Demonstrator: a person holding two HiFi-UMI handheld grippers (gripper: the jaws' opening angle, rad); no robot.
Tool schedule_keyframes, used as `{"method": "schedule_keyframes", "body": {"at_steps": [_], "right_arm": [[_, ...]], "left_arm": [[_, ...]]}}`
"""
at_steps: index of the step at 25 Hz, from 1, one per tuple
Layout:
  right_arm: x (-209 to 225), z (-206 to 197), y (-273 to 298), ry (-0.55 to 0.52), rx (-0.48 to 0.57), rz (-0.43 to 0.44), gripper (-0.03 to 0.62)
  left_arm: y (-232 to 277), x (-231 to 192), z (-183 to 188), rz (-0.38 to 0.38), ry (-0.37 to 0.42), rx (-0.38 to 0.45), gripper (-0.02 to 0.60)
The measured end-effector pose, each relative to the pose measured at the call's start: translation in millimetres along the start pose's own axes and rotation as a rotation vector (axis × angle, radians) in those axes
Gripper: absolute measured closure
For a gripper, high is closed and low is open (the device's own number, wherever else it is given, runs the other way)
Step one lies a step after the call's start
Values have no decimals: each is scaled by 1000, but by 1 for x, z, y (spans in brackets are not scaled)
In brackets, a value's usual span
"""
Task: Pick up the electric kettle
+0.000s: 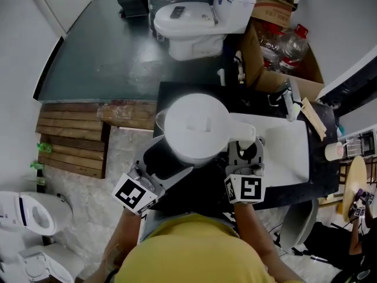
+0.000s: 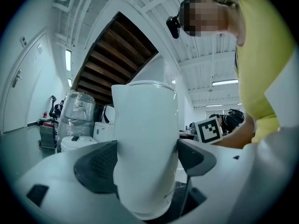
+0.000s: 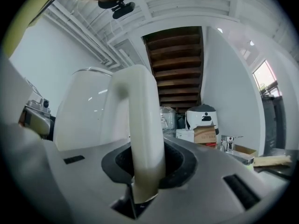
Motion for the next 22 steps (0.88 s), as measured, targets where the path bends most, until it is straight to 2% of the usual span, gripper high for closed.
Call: {"method": "schedule_keyframes", "body": {"at_steps": [3, 7, 15, 22], "right_arm": [[4, 12, -4, 8, 33, -22, 510], [10, 28, -7, 26, 67, -48, 510], [21, 31, -15, 80, 49, -89, 503], [23, 34, -18, 121, 68, -89, 502]], "left_arm": [[1, 6, 14, -9, 25, 21, 187], [3, 18, 33, -3, 10, 84, 187], [6, 34, 36, -20, 45, 83, 187], [-6, 41, 42, -6, 39, 107, 187]]}}
Point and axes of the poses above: the fingertips, and each gripper's own axes: y forward along the fingers, x to its right, z out of its top, the point moved 9 cm from there along -y, backward along the fingers, and after that the axes turned 4 degrees about -y, right-handed, at the moved point
